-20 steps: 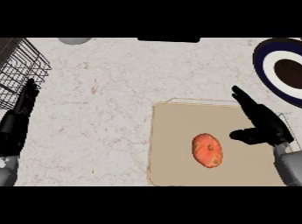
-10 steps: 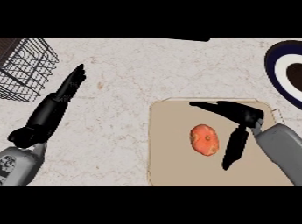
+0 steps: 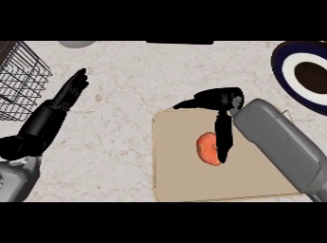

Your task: Pick the squash from the tray and place it in the plate

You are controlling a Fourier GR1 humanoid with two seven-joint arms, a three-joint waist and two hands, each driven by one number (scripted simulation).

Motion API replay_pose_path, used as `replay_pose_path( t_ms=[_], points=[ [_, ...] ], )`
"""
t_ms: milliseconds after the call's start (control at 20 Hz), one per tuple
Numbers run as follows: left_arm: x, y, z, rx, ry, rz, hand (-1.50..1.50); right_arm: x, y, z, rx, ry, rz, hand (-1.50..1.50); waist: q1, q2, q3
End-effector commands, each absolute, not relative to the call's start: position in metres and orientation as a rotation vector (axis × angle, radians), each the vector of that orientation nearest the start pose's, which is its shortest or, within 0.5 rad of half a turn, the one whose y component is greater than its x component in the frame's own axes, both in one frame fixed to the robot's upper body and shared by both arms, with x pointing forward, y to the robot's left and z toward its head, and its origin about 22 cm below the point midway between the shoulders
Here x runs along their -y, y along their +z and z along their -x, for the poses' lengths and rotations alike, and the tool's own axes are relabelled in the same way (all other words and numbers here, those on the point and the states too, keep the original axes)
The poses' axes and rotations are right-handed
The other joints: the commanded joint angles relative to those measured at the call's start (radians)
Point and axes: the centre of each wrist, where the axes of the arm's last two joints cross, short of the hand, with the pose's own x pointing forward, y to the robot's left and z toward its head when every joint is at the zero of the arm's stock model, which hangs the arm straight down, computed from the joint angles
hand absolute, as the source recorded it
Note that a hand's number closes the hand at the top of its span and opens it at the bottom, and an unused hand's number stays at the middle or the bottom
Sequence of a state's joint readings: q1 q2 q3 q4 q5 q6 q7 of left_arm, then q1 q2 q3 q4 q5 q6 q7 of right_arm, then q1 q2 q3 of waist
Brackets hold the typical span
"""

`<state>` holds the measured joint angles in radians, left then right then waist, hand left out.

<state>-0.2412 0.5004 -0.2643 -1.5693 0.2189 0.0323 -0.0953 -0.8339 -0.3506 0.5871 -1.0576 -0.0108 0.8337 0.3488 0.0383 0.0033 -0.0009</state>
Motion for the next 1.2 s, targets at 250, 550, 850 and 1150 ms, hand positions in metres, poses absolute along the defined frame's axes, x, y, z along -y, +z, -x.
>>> replay_pose_path(
  t_ms=[250,550,850,1150],
  points=[
    [-0.253,0.068,-0.279,1.759,-0.478,-0.012,0.0,0.104,0.114,-0.41,0.469,1.779,-0.229,-1.5,-0.022,-0.002,-0.001],
    [-0.263,0.077,-0.279,1.784,-0.452,0.0,0.0,0.098,0.134,-0.426,0.389,1.794,-0.105,-1.5,-0.021,-0.001,0.0],
    [-0.277,0.064,-0.283,1.773,-0.461,0.01,0.0,0.115,0.14,-0.445,0.365,1.706,-0.1,-1.5,-0.02,0.005,0.0],
    [-0.262,0.081,-0.269,1.772,-0.477,0.004,0.0,0.119,0.129,-0.447,0.324,1.723,-0.181,-1.5,-0.016,0.0,0.001]
  ],
)
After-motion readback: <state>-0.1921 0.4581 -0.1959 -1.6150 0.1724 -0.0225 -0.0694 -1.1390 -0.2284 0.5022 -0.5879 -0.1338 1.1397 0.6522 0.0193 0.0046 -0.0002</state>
